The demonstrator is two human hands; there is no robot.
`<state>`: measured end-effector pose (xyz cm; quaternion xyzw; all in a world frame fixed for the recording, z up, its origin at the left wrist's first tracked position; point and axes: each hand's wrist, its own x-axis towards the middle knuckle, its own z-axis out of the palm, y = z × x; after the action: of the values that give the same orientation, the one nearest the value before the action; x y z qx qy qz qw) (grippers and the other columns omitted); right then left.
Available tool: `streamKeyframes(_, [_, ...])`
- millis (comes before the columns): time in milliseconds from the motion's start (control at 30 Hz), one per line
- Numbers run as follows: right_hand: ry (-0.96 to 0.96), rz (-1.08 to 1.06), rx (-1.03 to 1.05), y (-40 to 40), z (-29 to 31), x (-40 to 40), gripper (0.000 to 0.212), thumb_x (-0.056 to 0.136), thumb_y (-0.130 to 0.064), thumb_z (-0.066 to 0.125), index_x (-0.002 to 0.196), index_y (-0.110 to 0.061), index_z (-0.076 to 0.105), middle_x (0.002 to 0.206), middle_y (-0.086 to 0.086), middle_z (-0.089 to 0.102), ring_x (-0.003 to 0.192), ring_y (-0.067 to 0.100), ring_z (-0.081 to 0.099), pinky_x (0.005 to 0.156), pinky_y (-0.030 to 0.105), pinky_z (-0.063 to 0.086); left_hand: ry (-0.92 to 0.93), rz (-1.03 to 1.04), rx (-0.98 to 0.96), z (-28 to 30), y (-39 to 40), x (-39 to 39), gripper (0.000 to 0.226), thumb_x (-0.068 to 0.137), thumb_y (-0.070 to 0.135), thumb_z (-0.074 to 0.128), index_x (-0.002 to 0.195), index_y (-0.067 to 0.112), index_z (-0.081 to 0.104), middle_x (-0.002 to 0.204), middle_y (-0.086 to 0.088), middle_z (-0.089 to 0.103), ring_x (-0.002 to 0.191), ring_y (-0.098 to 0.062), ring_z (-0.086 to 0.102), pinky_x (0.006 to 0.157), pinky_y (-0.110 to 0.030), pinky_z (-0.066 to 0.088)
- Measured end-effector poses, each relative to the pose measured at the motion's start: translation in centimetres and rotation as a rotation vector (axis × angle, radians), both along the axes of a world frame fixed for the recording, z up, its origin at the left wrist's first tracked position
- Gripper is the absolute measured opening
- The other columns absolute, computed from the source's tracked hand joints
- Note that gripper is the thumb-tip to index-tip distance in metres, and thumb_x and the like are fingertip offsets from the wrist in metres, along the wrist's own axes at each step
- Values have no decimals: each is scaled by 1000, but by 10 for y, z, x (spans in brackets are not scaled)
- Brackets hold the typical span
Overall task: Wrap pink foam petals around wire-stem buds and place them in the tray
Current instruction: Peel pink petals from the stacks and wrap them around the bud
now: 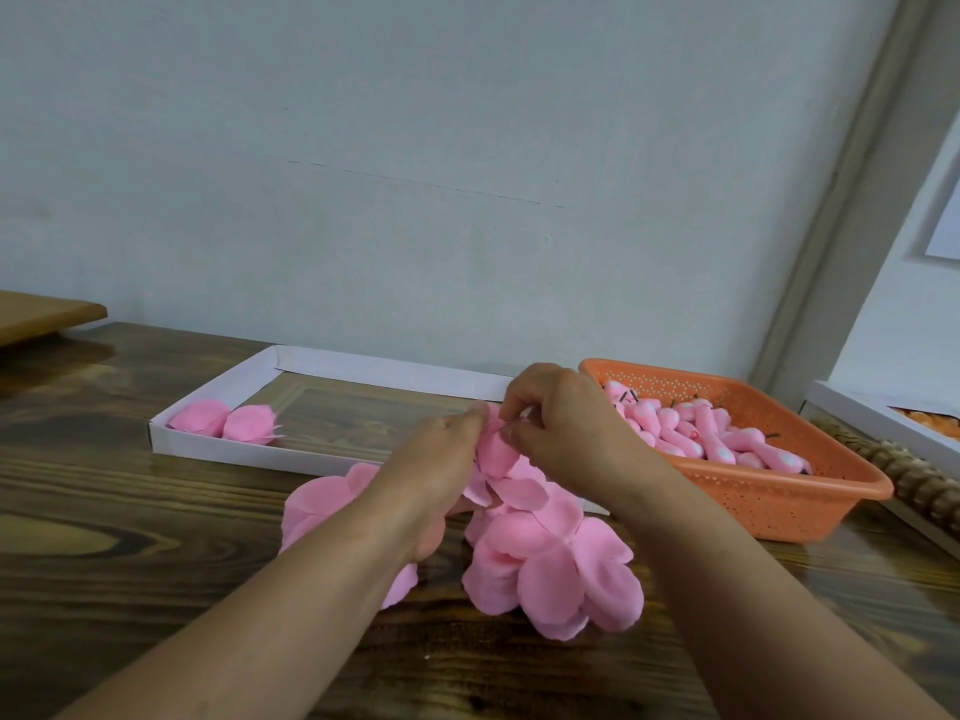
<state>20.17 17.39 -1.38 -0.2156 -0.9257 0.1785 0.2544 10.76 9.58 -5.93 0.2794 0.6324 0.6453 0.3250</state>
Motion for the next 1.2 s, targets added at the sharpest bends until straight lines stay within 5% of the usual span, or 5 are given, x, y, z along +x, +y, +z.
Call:
streamKeyframes(433, [44, 4, -110, 6, -6, 4, 18, 80, 0, 62, 73, -17, 61, 61, -6, 56, 57, 16, 55, 56, 26, 46, -41, -112, 23, 3, -8, 2, 56, 99, 53, 31, 86, 16, 72, 78, -6, 75, 74, -18, 72, 68, -31, 55])
streamKeyframes(667, [92, -18, -207, 5, -4, 5, 32, 81, 2, 63, 63, -22, 55, 51, -8, 55, 38, 1, 52, 38, 11, 37, -180, -81, 31, 6, -11, -5, 14, 91, 0, 55, 91, -2, 69, 86, -23, 71, 75, -31, 68, 78, -44, 57])
streamKeyframes(867, [130, -39, -293, 7, -6, 4, 30, 82, 3, 60, 60, -17, 56, 35, -11, 52, 34, 2, 51, 32, 11, 32, -223, -149, 85, -2, -10, -3, 15, 88, 7, 62, 93, -6, 68, 84, -19, 73, 68, -25, 72, 60, -34, 61])
streamKeyframes(1100, [-6, 70, -370, 12, -1, 15, 33, 73, 12, 62, 72, -21, 64, 50, -12, 58, 58, 12, 56, 56, 23, 44, -231, -116, 18, -4, -12, -4, 19, 90, 6, 61, 105, -5, 67, 98, -22, 69, 81, -33, 66, 48, -26, 55])
streamKeyframes(1200, [-39, 83, -247, 15, 1, 20, 31, 74, 10, 61, 77, -20, 68, 58, -13, 60, 59, 5, 54, 62, 24, 46, -233, -134, 15, -3, -10, -3, 25, 87, 8, 64, 108, -5, 66, 105, -24, 69, 101, -40, 65, 85, -44, 56])
